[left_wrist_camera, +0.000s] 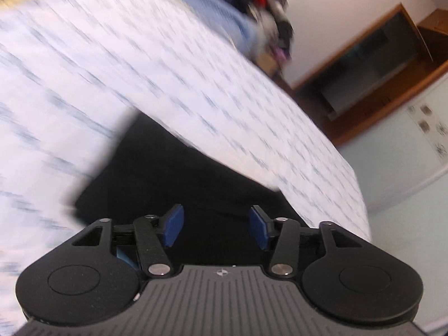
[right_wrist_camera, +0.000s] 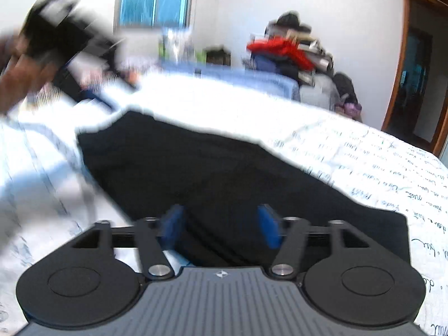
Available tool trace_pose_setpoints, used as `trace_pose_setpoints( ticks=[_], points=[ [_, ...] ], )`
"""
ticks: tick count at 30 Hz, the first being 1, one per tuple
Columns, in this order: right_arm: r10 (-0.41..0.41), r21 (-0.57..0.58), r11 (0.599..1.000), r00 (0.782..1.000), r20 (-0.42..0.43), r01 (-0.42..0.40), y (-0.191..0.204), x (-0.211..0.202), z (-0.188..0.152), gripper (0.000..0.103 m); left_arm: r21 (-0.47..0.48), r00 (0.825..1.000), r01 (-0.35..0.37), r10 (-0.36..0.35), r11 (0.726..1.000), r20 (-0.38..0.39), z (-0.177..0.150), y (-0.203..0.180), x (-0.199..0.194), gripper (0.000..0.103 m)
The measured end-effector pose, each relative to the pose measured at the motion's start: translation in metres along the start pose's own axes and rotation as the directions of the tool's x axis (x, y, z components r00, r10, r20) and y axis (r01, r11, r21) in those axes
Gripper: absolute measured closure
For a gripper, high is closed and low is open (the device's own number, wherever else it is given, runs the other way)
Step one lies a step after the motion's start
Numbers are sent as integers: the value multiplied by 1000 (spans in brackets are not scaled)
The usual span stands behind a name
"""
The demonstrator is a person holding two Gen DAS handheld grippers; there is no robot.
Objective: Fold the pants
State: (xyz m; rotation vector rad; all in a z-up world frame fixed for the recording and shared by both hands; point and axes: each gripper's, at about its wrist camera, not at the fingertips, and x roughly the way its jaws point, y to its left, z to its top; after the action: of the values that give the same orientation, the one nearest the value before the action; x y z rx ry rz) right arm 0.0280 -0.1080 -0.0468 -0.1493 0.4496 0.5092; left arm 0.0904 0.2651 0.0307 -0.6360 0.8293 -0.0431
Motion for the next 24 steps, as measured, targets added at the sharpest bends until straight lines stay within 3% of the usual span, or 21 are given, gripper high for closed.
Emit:
trace_pose_setpoints(
  ticks=[4, 7, 8, 10, 12, 16, 19, 21, 22, 24],
  points=[
    [-18, 24, 1000, 999, 40, 17, -23, -7, 12, 40, 24, 997, -9, 7, 1000, 79, -25, -11, -35, 45],
    [30, 112, 993, 1000, 8, -31, -59, 15, 35, 36, 125, 995, 13, -25, 992, 95, -63, -48, -25, 45],
    [83, 168, 983, 996, -31, -76, -80, 33, 44, 30, 173, 994, 38, -55, 984, 96, -81, -63, -15, 45],
    [220, 321, 930, 971, -99, -178, -111, 54, 49, 29, 281, 991, 63, -93, 958, 94, -113, -90, 9, 45],
    [308, 467, 856, 944, -115, -223, -137, 68, 42, 29, 390, 994, 72, -98, 918, 47, -140, -113, 44, 45],
    [367, 630, 740, 926, -81, -238, -176, 83, 46, 26, 467, 995, 92, -95, 880, -17, -165, -138, 100, 46],
    [425, 740, 624, 904, -51, -252, -195, 96, 30, 22, 472, 997, 80, -62, 878, -53, -170, -143, 131, 47],
    [406, 772, 605, 910, -86, -197, -202, 104, 13, 23, 464, 995, 82, -48, 882, -84, -173, -136, 144, 46],
    [355, 776, 620, 923, -146, -115, -206, 107, 3, 28, 474, 995, 92, -63, 876, -76, -174, -132, 145, 44],
    [356, 806, 568, 932, -62, -164, -215, 106, -19, 30, 499, 995, 103, -82, 860, -63, -179, -128, 145, 44]
  ],
)
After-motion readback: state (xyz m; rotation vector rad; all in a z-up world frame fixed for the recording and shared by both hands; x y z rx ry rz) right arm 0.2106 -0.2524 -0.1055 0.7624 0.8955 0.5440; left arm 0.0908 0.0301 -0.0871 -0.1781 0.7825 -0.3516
